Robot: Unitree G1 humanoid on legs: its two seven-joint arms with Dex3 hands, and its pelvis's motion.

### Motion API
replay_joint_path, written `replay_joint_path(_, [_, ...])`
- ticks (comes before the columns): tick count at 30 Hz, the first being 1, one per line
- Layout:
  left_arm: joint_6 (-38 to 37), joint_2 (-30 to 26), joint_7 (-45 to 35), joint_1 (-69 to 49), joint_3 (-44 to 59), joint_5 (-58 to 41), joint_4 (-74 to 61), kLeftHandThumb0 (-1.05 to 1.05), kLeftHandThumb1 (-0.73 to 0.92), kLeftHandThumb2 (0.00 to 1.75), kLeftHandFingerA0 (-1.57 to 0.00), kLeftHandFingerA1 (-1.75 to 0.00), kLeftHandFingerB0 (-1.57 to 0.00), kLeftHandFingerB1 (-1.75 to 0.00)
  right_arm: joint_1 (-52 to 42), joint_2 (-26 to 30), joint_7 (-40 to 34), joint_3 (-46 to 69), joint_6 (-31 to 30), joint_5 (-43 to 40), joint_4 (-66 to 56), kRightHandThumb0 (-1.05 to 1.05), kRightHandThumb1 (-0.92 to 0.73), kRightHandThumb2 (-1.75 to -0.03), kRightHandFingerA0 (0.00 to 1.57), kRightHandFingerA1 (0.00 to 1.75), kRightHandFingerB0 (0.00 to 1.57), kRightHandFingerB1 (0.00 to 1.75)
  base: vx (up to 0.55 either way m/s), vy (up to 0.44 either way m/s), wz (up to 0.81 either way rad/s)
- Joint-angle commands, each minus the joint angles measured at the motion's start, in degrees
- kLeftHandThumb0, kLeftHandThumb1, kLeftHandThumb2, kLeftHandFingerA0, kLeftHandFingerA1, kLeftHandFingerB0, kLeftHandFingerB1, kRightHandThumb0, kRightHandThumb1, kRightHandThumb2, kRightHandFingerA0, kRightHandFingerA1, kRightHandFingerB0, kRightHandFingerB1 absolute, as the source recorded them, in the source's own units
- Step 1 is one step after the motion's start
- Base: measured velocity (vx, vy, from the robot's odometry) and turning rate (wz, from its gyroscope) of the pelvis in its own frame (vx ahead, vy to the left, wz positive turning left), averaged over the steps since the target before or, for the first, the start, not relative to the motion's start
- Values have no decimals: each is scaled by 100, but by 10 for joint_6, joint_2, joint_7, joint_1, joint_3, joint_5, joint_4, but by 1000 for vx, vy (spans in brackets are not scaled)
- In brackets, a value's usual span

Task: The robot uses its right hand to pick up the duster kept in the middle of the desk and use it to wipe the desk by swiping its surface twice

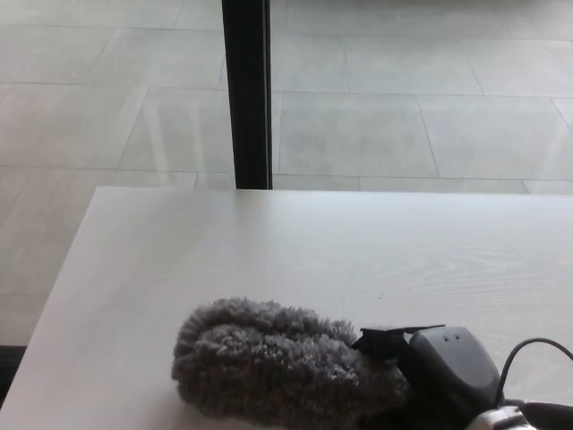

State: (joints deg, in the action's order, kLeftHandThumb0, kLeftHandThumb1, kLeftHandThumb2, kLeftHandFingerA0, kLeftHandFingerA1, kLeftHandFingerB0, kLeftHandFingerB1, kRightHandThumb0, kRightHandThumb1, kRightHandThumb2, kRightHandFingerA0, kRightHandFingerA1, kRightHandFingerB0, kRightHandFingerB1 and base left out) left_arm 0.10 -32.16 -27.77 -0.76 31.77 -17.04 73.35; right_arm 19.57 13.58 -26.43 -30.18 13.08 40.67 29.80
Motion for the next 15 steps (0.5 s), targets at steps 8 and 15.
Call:
replay_joint_path(8, [0,2,-2,-7,2,-8,0,-43,88,67,-45,-54,-45,-44,72,-18,22,53,-60,-7,98,-22,-56,-62,95,157,79,70,0,0,0])
replay_joint_path(15, [10,6,8,-5,14,-16,0,-40,88,68,-45,-55,-43,-44,106,50,-37,56,-70,14,274,-27,-52,-59,94,158,83,65,0,0,0])
